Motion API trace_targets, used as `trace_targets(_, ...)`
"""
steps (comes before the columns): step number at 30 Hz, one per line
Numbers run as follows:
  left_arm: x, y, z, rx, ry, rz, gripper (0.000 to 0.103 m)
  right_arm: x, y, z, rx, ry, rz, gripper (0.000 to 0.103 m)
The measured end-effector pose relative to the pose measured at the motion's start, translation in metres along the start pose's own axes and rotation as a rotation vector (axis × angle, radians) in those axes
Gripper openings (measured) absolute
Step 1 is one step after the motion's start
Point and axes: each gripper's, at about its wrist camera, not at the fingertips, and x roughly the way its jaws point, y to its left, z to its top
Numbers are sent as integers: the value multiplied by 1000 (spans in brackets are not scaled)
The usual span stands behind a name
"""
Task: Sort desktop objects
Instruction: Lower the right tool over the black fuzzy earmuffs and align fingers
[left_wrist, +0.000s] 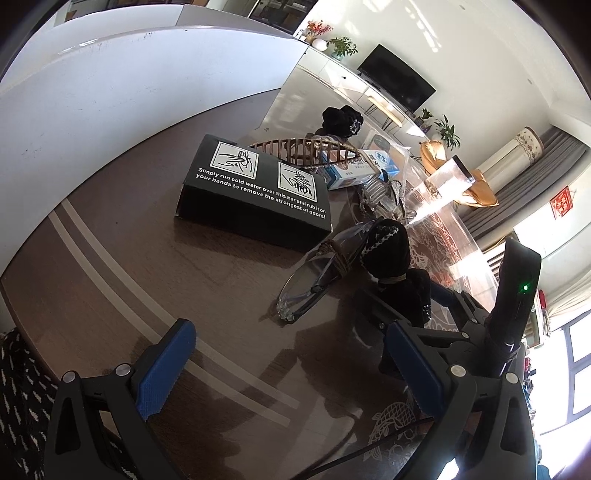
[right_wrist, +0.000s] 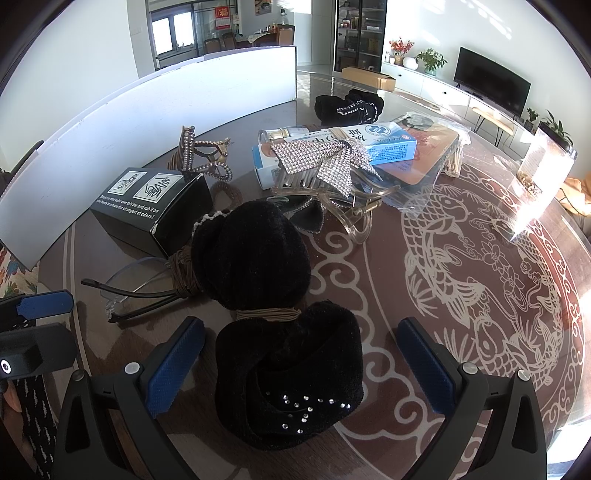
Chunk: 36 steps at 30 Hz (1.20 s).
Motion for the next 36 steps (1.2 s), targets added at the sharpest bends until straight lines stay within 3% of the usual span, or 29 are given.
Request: trace_targets(36,-14,-6,-9,31,-96,73,103,-1,-1,0,2,-1,-5,103)
